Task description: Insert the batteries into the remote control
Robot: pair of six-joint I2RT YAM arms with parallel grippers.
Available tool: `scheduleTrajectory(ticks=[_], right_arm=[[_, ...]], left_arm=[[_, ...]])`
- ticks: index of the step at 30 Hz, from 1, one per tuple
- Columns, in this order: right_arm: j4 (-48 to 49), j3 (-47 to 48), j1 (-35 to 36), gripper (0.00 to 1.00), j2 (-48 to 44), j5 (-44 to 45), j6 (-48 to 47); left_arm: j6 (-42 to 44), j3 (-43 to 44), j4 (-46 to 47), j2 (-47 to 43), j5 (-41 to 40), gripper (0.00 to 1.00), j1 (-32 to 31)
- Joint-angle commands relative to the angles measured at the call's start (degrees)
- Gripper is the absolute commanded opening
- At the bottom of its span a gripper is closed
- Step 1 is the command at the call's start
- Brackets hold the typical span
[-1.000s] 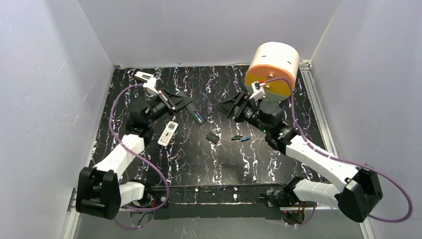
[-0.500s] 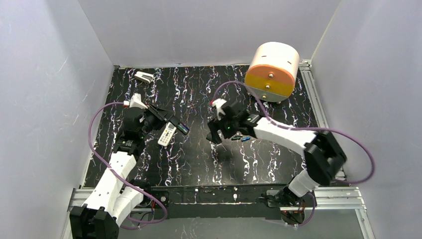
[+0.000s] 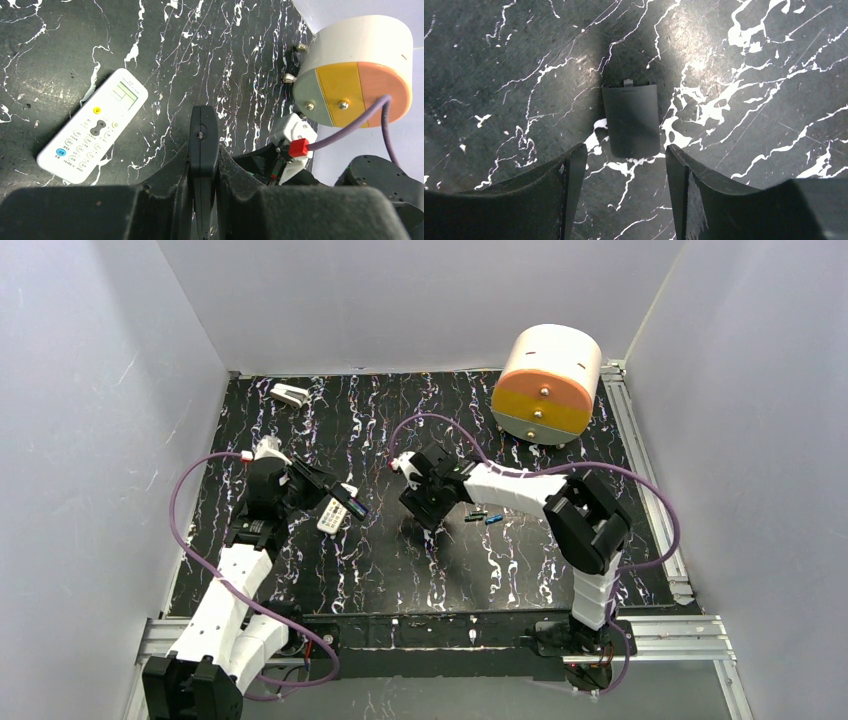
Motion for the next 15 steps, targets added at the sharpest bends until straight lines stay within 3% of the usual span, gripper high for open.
scheduleTrajectory(ticks=[1,9,15], right_arm=[[-3.0,4.04,0.28,0.67,2.6,0.72,-2.34],[-4.41,4.84,0.5,0.64,5.47,0.71,-3.07],[-7.86,7.02,0.73,0.5,8.71,0.58,-2.97]], left_arm=[[0.35,1.49,0.76,0.36,1.31,0.0,1.08],[0.48,0.8,1.5,0.46,2.37,0.0,1.66],[0.24,0.58,1.94,0.79,3.04,0.0,1.74]])
